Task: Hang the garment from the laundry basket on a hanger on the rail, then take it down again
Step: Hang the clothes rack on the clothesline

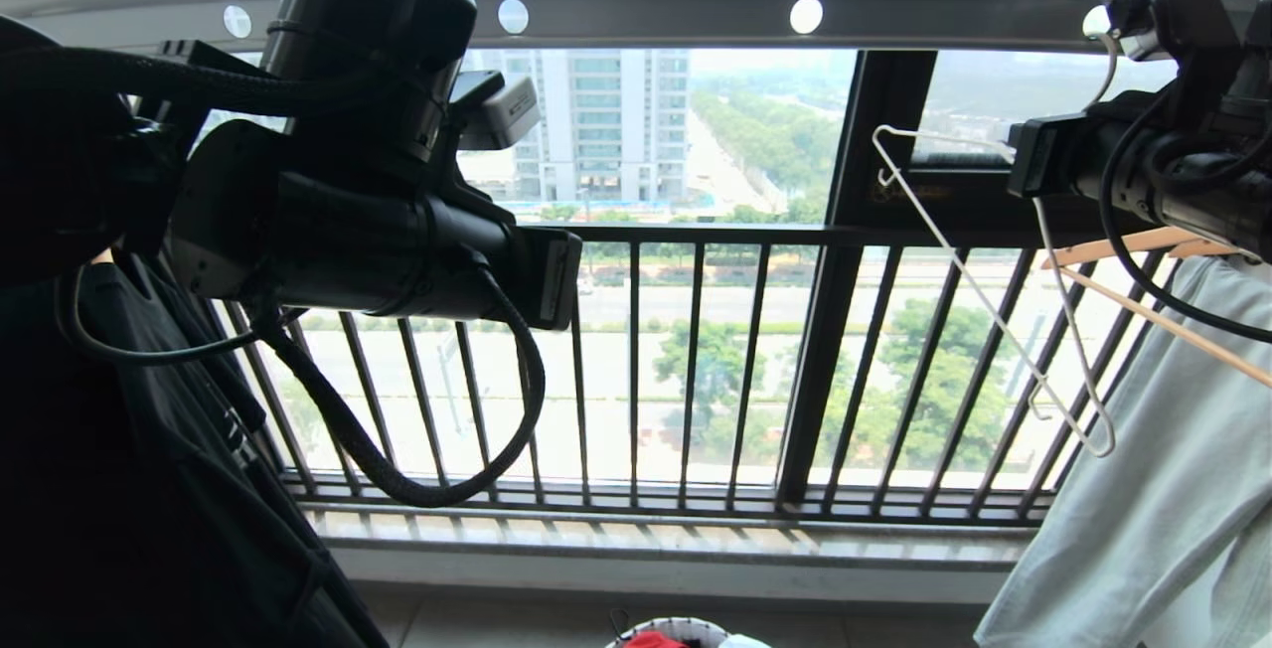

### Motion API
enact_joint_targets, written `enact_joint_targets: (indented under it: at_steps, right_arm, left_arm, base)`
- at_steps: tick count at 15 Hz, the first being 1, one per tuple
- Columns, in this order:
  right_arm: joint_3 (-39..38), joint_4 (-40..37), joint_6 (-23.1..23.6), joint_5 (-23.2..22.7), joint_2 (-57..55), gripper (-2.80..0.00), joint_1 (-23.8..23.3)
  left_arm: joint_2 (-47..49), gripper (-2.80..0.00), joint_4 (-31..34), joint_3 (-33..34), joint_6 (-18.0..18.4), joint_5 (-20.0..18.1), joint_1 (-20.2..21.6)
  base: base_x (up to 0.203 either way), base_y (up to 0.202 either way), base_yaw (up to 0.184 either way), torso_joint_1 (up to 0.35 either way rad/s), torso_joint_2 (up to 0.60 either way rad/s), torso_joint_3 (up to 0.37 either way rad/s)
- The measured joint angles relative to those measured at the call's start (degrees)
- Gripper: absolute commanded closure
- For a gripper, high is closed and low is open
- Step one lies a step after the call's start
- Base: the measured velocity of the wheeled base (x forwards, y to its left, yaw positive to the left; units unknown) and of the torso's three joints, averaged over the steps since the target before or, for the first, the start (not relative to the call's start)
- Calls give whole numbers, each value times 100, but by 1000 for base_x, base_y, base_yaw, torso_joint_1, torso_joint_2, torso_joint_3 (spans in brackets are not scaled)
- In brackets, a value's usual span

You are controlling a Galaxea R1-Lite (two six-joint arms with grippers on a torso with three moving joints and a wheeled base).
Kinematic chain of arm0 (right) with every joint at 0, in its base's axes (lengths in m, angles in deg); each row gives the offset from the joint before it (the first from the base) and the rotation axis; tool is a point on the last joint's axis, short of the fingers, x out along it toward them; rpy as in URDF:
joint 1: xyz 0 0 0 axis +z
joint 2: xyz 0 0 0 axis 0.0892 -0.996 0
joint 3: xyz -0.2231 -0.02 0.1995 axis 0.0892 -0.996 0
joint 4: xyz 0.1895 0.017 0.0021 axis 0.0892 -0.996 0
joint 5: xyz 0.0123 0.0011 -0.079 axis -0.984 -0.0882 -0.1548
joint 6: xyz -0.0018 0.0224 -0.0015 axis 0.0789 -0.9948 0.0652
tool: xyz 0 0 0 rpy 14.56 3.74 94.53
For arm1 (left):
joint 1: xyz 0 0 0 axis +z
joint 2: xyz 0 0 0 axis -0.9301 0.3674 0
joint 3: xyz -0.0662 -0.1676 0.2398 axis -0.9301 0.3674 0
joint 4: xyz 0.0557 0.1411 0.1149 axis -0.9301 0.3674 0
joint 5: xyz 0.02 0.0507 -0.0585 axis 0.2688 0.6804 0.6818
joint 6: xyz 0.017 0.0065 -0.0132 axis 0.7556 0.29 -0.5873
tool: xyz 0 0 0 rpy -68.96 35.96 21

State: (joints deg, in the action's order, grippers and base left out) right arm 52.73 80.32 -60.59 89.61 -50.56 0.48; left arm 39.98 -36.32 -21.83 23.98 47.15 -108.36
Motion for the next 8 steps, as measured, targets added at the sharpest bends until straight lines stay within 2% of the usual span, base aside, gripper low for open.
enact_joint_targets:
  at_steps: [1, 2, 8]
  right_arm:
    - [-1, -1, 0, 2, -4, 0, 0]
    - [-8, -3, 0, 3, -6, -280, 0]
    - [-9, -18, -2, 9, 28, -280, 0]
  left_arm:
    - [0, 0, 0, 0, 2, 1, 0]
    - [0, 0, 1, 0, 6, 4, 0]
    - [9, 0, -2, 0, 8, 1, 0]
  base:
    - [0, 0, 0, 0, 0, 0]
    - [0, 0, 0, 0, 0, 0]
    - [0, 0, 0, 0, 0, 0]
